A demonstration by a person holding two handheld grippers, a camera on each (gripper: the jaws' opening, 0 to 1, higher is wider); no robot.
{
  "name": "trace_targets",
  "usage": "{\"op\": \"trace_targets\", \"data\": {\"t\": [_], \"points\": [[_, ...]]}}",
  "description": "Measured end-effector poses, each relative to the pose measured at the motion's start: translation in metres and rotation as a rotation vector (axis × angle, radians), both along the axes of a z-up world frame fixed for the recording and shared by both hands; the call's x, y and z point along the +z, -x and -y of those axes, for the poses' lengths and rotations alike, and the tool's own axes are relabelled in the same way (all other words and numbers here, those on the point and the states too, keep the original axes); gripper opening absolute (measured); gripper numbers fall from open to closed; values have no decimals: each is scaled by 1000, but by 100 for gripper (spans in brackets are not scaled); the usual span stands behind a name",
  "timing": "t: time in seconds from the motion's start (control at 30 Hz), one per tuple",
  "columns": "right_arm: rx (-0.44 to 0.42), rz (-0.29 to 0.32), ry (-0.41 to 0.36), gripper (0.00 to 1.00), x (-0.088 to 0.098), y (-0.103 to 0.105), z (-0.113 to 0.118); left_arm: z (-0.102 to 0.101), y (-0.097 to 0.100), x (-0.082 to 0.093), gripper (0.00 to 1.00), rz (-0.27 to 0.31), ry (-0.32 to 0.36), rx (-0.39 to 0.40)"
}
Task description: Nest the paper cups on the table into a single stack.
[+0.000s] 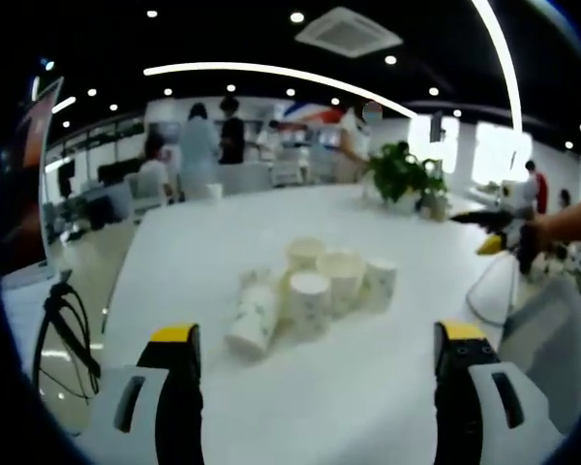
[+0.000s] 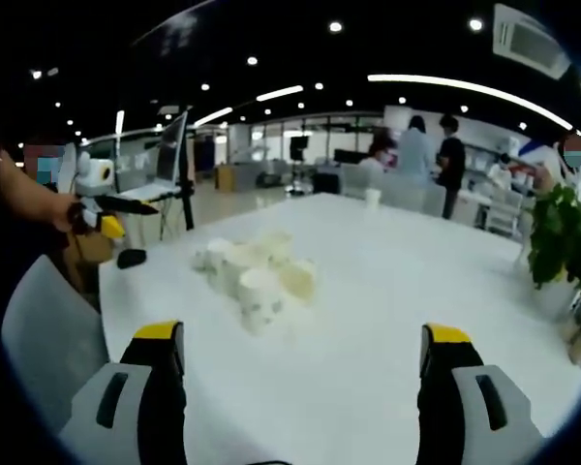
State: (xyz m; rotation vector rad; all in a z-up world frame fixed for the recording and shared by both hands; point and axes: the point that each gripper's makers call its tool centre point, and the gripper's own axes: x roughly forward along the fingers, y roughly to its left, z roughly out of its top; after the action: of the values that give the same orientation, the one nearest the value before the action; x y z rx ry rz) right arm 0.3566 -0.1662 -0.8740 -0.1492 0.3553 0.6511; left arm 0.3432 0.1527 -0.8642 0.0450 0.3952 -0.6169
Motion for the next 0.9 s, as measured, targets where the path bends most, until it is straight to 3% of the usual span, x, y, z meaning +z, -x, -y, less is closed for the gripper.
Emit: {"op": "trace_targets", "data": {"t": [0.2, 0.53, 0.9], "points": [[12, 37, -31, 100, 5, -8, -18, -6, 3, 1, 98, 23, -16, 13], [24, 55, -25, 100, 7, -25, -45, -6, 3, -2, 98, 6, -7, -14], [60, 64, -35, 100, 6, -31, -58, 3, 10, -3, 98, 0, -6, -16]]}}
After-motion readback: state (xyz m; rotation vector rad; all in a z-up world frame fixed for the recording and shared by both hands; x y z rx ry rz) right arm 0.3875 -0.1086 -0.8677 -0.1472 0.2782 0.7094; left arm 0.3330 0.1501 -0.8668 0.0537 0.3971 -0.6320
